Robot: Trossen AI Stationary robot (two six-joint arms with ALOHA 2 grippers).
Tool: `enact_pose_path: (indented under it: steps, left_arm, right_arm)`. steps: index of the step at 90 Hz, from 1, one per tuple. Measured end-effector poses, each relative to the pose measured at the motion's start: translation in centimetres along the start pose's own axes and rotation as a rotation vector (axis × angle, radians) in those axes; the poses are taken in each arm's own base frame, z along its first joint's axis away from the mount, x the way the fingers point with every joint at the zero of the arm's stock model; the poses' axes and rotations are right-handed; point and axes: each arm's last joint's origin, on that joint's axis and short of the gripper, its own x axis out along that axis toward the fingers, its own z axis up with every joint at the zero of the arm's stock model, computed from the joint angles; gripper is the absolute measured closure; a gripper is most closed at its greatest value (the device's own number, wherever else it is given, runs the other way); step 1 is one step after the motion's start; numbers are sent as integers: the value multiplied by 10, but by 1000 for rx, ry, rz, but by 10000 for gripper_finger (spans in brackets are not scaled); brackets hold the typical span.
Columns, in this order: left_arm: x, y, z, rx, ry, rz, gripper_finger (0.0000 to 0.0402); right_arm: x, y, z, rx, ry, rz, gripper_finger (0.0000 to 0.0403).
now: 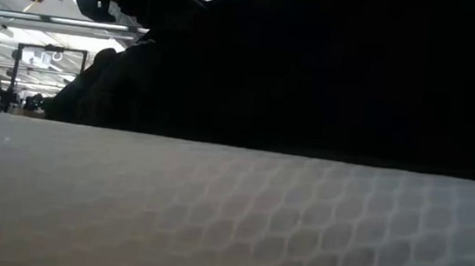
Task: Unpack backpack
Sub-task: Open the black bag
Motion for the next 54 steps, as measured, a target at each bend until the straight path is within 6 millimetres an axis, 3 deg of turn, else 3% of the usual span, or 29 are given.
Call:
enact_pose_path:
  steps: [54]
  left_arm:
    - [0, 0, 0, 1, -1, -1, 385]
  right_arm:
    - [0, 3, -1, -24, -26, 73, 385]
